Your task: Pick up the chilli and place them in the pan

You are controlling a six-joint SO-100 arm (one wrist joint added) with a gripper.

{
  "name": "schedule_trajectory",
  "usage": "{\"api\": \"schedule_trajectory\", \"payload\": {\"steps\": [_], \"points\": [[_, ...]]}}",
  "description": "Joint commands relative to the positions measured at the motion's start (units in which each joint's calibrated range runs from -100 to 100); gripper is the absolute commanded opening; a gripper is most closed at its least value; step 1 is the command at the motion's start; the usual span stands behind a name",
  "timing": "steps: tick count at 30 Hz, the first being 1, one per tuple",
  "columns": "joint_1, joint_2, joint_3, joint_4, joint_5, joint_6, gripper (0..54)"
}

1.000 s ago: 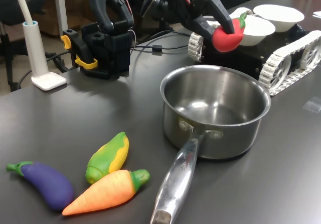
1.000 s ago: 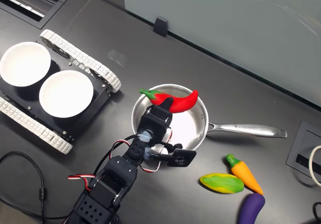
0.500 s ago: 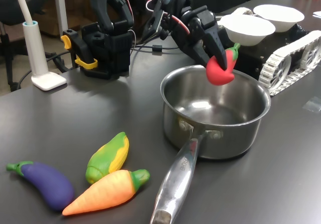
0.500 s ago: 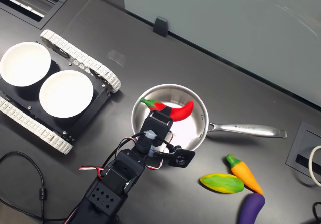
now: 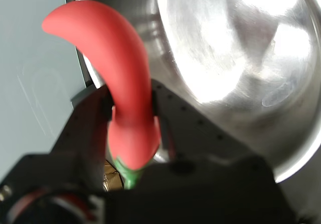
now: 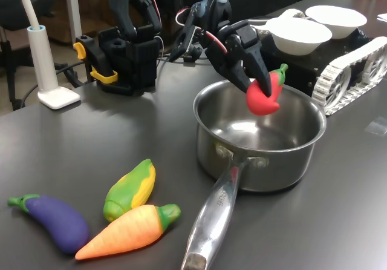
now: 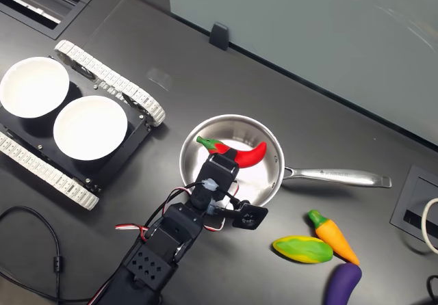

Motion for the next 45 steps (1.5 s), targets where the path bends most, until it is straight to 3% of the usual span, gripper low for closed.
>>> {"api": "schedule_trajectory", "payload": {"steps": [1,15,17,23,32,40,45], "points": [[1.49,-0.38,-0.98,-3.75,-0.29,0.25,0.0],[-0.01,-0.38,2.47,-5.54,0.05,0.25,1.2],[-0.01,-0.29,2.56,-5.54,0.10,0.25,3.1],[-0.23,-0.71,4.02,-6.05,0.24,0.25,16.8],[-1.73,-2.65,7.29,-5.96,0.93,0.25,21.1],[-2.53,-5.69,9.74,-5.45,-1.95,0.25,35.3],[-2.53,-7.13,10.29,-5.71,-1.95,0.25,38.6]]}}
